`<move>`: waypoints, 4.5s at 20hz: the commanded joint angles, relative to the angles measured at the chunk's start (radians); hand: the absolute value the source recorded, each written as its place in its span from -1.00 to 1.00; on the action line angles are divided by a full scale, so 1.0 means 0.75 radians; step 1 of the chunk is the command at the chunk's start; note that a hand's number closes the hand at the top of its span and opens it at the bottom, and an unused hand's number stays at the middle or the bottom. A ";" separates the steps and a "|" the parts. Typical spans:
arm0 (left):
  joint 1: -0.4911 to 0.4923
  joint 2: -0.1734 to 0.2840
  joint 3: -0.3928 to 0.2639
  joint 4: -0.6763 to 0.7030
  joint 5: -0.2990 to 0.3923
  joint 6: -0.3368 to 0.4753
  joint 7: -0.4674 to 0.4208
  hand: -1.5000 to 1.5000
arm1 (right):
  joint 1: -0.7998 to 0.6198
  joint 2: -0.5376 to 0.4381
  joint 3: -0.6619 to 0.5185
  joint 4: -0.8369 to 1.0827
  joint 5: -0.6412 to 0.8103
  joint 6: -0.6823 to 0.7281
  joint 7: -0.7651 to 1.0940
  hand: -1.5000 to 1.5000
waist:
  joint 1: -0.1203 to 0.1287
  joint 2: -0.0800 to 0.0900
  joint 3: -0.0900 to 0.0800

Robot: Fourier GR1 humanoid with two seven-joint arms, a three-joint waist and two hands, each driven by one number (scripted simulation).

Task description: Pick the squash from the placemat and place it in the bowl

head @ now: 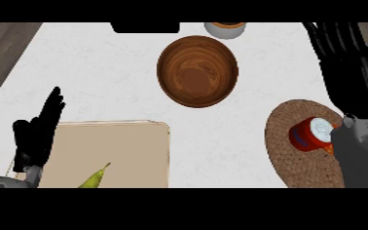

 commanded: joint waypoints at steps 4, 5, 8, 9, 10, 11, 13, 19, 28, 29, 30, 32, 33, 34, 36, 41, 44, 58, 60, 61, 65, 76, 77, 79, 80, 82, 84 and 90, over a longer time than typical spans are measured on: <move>-0.051 -0.092 -0.013 -0.133 0.004 -0.028 -0.083 0.00 | 0.349 -0.220 0.121 0.084 0.040 0.363 0.022 1.00 | -0.039 0.031 0.003; -0.106 -0.123 -0.027 -0.137 -0.008 -0.017 -0.087 0.00 | 0.385 -0.282 0.162 0.106 0.061 0.443 0.046 1.00 | -0.063 0.036 0.003; -0.103 -0.152 -0.041 -0.158 0.031 -0.033 -0.049 0.00 | 0.398 -0.415 0.000 0.131 0.494 0.126 -0.112 1.00 | -0.126 0.029 0.004; -0.081 -0.180 -0.054 -0.159 0.020 -0.027 -0.092 0.00 | 0.504 -0.316 -0.086 0.178 0.412 0.054 -0.241 -1.00 | -0.120 0.030 0.009; -0.094 -0.174 -0.084 -0.188 0.014 -0.043 -0.053 0.00 | 0.574 -0.204 -0.097 0.211 0.360 0.015 -0.371 -1.00 | -0.099 0.030 0.012; -0.112 -0.198 -0.061 -0.136 0.018 -0.044 -0.096 0.00 | 0.640 -0.159 -0.141 0.215 0.240 0.069 -0.485 -1.00 | -0.121 0.032 0.011; -0.171 -0.211 -0.094 -0.176 -0.001 -0.030 -0.024 0.00 | 0.693 -0.121 -0.190 0.279 0.153 0.157 -0.693 -1.00 | -0.080 0.031 0.009; -0.169 -0.307 -0.119 -0.134 -0.079 -0.032 -0.042 0.00 | 0.826 -0.250 -0.389 0.227 0.174 0.235 -0.891 -1.00 | -0.027 0.030 0.001; -0.157 -0.313 -0.087 -0.159 -0.120 -0.087 -0.013 0.00 | 0.792 -0.402 -0.412 -0.045 0.262 0.176 -0.281 -1.00 | -0.010 0.030 0.000; -0.182 -0.306 -0.088 -0.201 -0.130 -0.055 0.068 0.00 | 0.828 -0.454 -0.471 -0.065 0.179 0.251 -0.220 -1.00 | -0.015 0.029 0.000; -0.196 -0.329 -0.072 -0.158 -0.111 -0.071 0.047 0.00 | 0.804 -0.465 -0.435 -0.036 0.197 0.260 -0.166 -1.00 | -0.013 0.031 0.000; -0.205 -0.299 -0.044 -0.136 -0.099 -0.120 0.033 0.00 | 0.739 -0.525 -0.401 0.017 0.253 0.262 -0.071 -1.00 | 0.000 0.033 0.000; -0.258 -0.330 -0.065 -0.179 -0.132 -0.071 0.113 0.00 | 0.733 -0.521 -0.393 0.085 0.271 0.291 -0.102 -1.00 | -0.003 0.032 0.001; -0.197 -0.367 -0.087 -0.121 -0.148 -0.075 0.012 0.00 | 0.749 -0.550 -0.381 0.089 0.265 0.333 -0.059 -1.00 | -0.004 0.033 0.000; -0.231 -0.276 -0.006 -0.170 -0.097 -0.143 0.094 0.00 | 0.722 -0.534 -0.307 0.091 0.316 0.339 0.001 -1.00 | 0.001 0.032 0.001; -0.250 -0.387 -0.015 -0.037 -0.166 -0.135 0.040 0.00 | 0.715 -0.512 -0.256 0.207 0.440 0.392 -0.023 -1.00 | -0.011 0.033 0.001; -0.170 -0.405 0.004 -0.103 -0.206 -0.164 0.005 0.00 | 0.643 -0.521 -0.299 0.369 0.473 0.473 -0.123 -1.00 | -0.006 0.032 0.002; -0.103 -0.519 0.089 -0.148 -0.356 -0.218 0.036 0.00 | 0.716 -0.376 -0.466 0.370 0.410 0.666 -0.290 -1.00 | -0.015 0.031 0.001; -0.115 -0.485 0.147 -0.192 -0.327 -0.291 0.118 0.00 | 0.694 -0.308 -0.447 0.302 0.418 0.645 -0.215 -1.00 | -0.012 0.030 0.001; -0.236 -0.511 0.163 -0.091 -0.334 -0.273 0.113 0.00 | 0.755 -0.282 -0.452 0.250 0.391 0.642 -0.204 -1.00 | -0.020 0.031 0.001; -0.150 -0.533 0.185 -0.201 -0.374 -0.310 0.156 0.00 | 0.672 -0.303 -0.507 0.366 0.399 0.722 -0.198 -1.00 | -0.011 0.030 0.001; -0.138 -0.606 0.259 -0.170 -0.429 -0.388 0.126 0.00 | 0.548 -0.191 -0.472 0.574 0.537 0.650 -0.300 -1.00 | -0.009 0.031 0.001; -0.133 -0.632 0.201 -0.241 -0.464 -0.352 0.189 0.00 | 0.571 -0.224 -0.475 0.685 0.584 0.674 -0.434 -1.00 | -0.008 0.031 0.002; -0.134 -0.616 0.256 -0.219 -0.463 -0.385 0.180 0.00 | 0.489 -0.185 -0.443 0.718 0.615 0.615 -0.380 -1.00 | -0.007 0.031 0.002; -0.030 -0.572 0.267 -0.254 -0.442 -0.439 0.093 0.00 | 0.511 -0.171 -0.431 0.704 0.641 0.590 -0.408 -1.00 | -0.005 0.031 0.001; -0.099 -0.637 0.229 -0.196 -0.492 -0.388 0.120 0.00 | 0.582 -0.160 -0.425 0.717 0.725 0.513 -0.485 -1.00 | -0.009 0.031 0.002; -0.133 -0.674 0.230 -0.070 -0.517 -0.356 0.022 0.00 | 0.466 -0.178 -0.379 0.833 0.833 0.418 -0.459 -1.00 | -0.005 0.035 0.002; -0.113 -0.661 0.241 -0.221 -0.522 -0.399 0.162 0.00 | 0.480 -0.235 -0.363 0.961 0.913 0.419 -0.583 -1.00 | -0.007 0.031 0.002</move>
